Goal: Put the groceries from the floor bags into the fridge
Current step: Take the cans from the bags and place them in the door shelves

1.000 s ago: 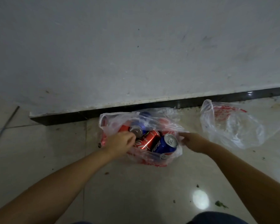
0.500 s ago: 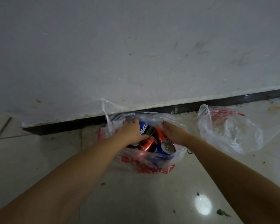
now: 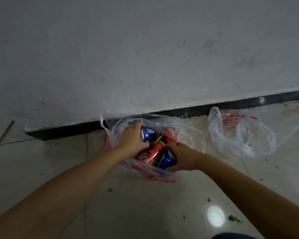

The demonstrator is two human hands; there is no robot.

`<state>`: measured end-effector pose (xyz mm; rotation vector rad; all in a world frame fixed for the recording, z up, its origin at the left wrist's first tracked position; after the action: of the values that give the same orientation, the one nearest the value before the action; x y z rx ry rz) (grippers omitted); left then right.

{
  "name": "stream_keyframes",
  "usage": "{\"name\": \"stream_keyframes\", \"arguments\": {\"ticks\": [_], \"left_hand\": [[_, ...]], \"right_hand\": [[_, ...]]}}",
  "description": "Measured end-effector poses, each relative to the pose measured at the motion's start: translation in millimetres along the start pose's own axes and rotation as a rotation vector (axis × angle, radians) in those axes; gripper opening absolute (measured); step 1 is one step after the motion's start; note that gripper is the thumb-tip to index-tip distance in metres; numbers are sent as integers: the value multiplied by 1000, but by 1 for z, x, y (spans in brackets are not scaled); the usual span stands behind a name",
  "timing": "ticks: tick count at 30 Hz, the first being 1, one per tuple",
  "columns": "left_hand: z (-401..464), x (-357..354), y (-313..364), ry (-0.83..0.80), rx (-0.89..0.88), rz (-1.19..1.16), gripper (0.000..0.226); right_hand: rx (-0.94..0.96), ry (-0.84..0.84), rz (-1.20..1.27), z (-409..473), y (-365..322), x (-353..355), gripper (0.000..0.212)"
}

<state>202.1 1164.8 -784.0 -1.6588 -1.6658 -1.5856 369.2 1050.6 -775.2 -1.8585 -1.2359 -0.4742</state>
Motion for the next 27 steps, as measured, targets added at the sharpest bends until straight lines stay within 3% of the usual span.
{"name": "stream_keyframes", "arguments": {"ticks": [3, 7, 10, 15, 18, 20, 24, 27], "left_hand": [[-6, 12, 1, 76, -40, -114, 80], [-7, 15, -1, 184, -44, -308, 82], [-2, 15, -1, 250, -7, -604, 74], [3, 20, 5, 200, 136, -1033, 52], [-14, 33, 20, 124, 322, -1549, 46], [-35, 50, 35, 95, 459, -1820, 56], [-85, 112, 67, 113, 546, -2015, 47], [-124, 162, 94, 24, 658, -1937, 56]], "right_hand": [[3, 54, 92, 2, -4, -9, 90], [-85, 204, 543, -6, 2, -31, 85], [-167, 236, 742, -9, 5, -47, 86], [-156, 313, 795, -13, -3, -26, 76], [-194, 427, 903, -35, -15, 7, 75], [-213, 477, 928, -58, -25, 38, 73], [-247, 417, 937, -112, -54, 107, 71], [-271, 386, 883, -155, -81, 155, 77]]}}
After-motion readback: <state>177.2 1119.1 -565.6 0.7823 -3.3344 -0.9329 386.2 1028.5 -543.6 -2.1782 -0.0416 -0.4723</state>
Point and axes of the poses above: each hand's wrist, its own z-axis towards the middle knuckle, its own x-axis out of the back of the hand, y = z × x, the point moved 2 cm from there along z, towards the middle knuckle, and after that the axes turned 1 degree about -z, right-handed, at the moved point
